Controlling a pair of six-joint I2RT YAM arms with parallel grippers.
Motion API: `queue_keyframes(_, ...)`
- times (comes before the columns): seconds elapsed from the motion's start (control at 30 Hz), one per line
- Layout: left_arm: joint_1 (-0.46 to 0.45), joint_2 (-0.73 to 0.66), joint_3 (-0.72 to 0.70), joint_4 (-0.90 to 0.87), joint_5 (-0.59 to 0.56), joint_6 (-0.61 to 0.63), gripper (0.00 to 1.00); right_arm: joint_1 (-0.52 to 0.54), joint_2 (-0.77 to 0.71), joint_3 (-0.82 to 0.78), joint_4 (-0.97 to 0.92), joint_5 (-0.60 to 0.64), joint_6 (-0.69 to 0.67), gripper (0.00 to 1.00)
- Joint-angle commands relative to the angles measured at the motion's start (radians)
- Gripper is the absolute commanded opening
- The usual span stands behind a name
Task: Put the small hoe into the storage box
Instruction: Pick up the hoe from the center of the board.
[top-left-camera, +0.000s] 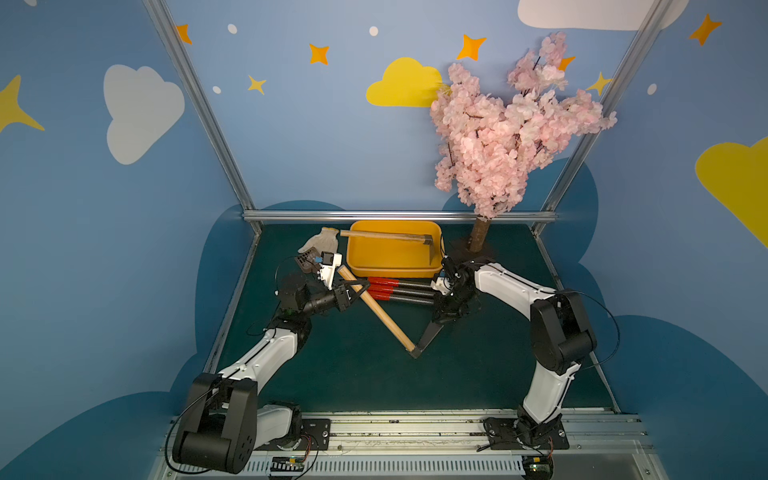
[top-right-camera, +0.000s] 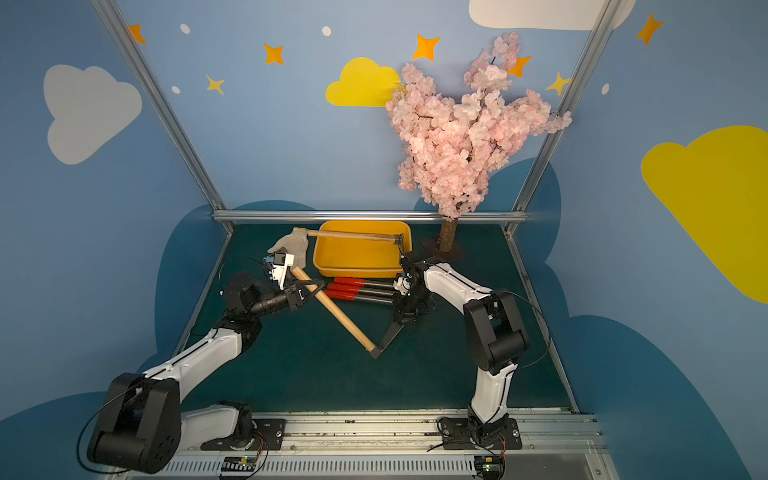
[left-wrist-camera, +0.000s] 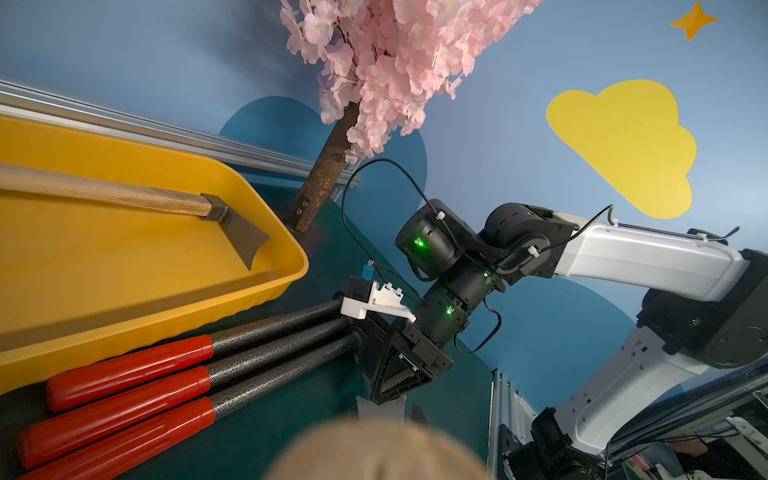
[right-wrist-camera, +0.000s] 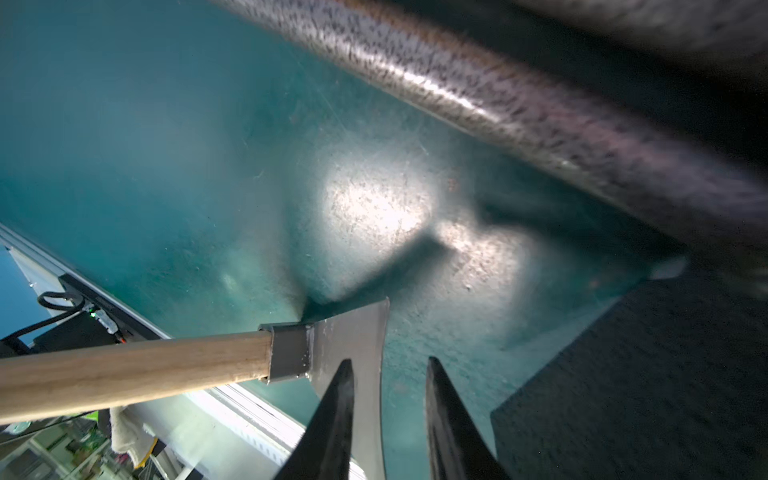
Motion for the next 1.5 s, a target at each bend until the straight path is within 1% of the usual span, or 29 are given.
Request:
queue_keyframes(0.0,0.012,0.010,0.009,0.003,-0.028,0.121,0.03,0.008,0.017,0.002,-0.016,-0.036,-0.010,0.30)
queue_keyframes(0.13,0.012,0.012,0.006,0.006,-0.033,0.121,0.03,0.021,0.035,-0.007,-0.003,-0.071,-0.007,0.27)
queue_keyframes(0.27,0.012,0.008,-0.001,0.008,-0.040,0.121,0.03,0.039,0.059,-0.012,0.009,-0.104,-0.001,0.17)
queue_keyframes(0.43,0.012,0.005,-0.007,0.009,-0.049,0.124,0.03,0.057,0.074,-0.018,0.019,-0.123,0.002,0.11)
queue_keyframes(0.6,0.012,0.005,-0.013,0.012,-0.056,0.125,0.03,0.062,0.073,-0.024,0.026,-0.131,0.010,0.00)
queue_keyframes(0.77,0.012,0.000,-0.019,0.012,-0.068,0.128,0.03,0.061,0.061,-0.029,0.030,-0.135,0.013,0.00)
queue_keyframes(0.8,0.012,-0.002,-0.020,0.008,-0.074,0.128,0.05,0.060,0.058,-0.029,0.032,-0.134,0.015,0.00)
queue_keyframes(0.83,0.012,-0.006,-0.020,0.001,-0.082,0.129,0.09,0.060,0.052,-0.032,0.037,-0.134,0.017,0.00)
queue_keyframes(0.93,0.013,-0.015,-0.019,-0.017,-0.104,0.128,0.34,0.050,0.025,-0.038,0.052,-0.118,0.033,0.00)
queue_keyframes(1.03,0.015,-0.026,-0.018,-0.040,-0.140,0.116,0.51,0.030,-0.011,-0.046,0.076,-0.104,0.052,0.00)
queue_keyframes(1.23,0.027,-0.039,-0.016,-0.072,-0.186,0.093,0.61,0.000,-0.079,-0.037,0.104,-0.076,0.069,0.00)
queue_keyframes(1.3,0.039,-0.055,-0.017,-0.102,-0.218,0.088,0.74,-0.013,-0.099,-0.028,0.105,-0.064,0.068,0.00)
queue_keyframes(1.4,0.059,-0.091,-0.010,-0.179,-0.283,0.086,0.77,-0.027,-0.130,-0.007,0.098,-0.022,0.064,0.00)
queue_keyframes(1.47,0.077,-0.126,-0.006,-0.246,-0.350,0.080,0.78,-0.032,-0.146,0.014,0.085,0.019,0.056,0.00)
